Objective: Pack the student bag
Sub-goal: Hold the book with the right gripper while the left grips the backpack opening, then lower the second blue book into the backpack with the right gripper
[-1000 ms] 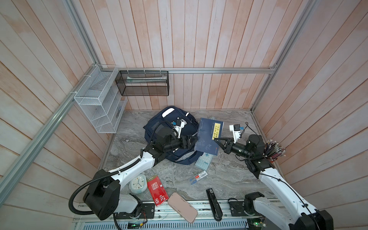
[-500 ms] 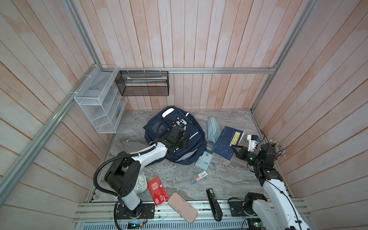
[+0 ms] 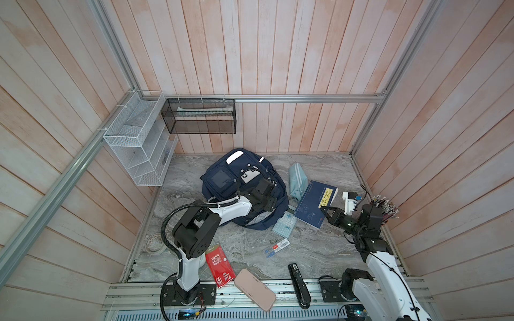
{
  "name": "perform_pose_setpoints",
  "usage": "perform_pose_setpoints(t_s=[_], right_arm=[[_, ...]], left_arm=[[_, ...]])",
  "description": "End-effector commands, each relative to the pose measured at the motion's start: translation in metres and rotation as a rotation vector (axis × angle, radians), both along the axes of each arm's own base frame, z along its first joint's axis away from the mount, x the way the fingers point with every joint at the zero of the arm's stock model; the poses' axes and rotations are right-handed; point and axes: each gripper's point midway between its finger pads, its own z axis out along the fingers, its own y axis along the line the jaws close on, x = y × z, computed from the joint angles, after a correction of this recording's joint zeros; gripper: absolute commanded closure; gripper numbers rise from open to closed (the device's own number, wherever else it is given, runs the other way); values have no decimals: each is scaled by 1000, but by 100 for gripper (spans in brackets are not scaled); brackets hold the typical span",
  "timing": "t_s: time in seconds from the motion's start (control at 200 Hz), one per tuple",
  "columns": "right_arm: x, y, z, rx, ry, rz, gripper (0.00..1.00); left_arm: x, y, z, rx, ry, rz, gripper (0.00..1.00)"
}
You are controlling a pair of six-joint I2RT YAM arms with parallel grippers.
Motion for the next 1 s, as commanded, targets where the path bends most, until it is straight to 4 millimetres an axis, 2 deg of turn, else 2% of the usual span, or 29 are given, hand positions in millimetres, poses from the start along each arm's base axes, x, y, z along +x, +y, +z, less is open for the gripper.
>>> perform_pose_setpoints(t_s=[0.0, 0.03, 0.055, 0.1, 0.13, 0.215, 0.345, 0.45, 0.565, 0.715, 0.815, 0.925, 0.995], right_arm=[[-1, 4, 5, 26, -39, 28, 100], [-1, 5, 4, 33, -40, 32, 100], [-2, 6, 3, 40, -37, 34, 100], [-3, 7, 0, 54, -33, 38, 100], [-4, 9, -2, 67, -27, 45, 100], [-8, 16, -6, 96, -19, 62, 100], [-8, 34, -3, 131, -24, 71, 100], [-7, 60, 5, 160, -50, 100, 100], [-1, 86, 13, 189, -71, 119, 100], [16, 125, 26, 242, -77, 205, 100], [32, 151, 41, 301, -112, 289, 100], [60, 188, 40, 298, -115, 325, 100], [80, 211, 31, 317, -77, 327, 100]], left_arm=[[4, 9, -11, 59, 4, 26, 32], [3, 6, -12, 47, 11, 16, 39], [2, 3, -12, 33, 16, 6, 50], [1, -2, -10, 11, 26, -7, 76], [1, -4, -5, -1, 32, -8, 100], [1, -3, 18, -23, 25, 12, 100], [3, 2, 80, -114, -43, 29, 100], [3, 11, 127, -200, -79, 38, 100], [2, 25, 163, -294, -92, 52, 100], [-1, 30, 193, -384, -96, 32, 100], [0, 32, 199, -408, -93, 26, 100], [3, 36, 203, -442, -75, 32, 100], [4, 38, 208, -462, -83, 35, 100]])
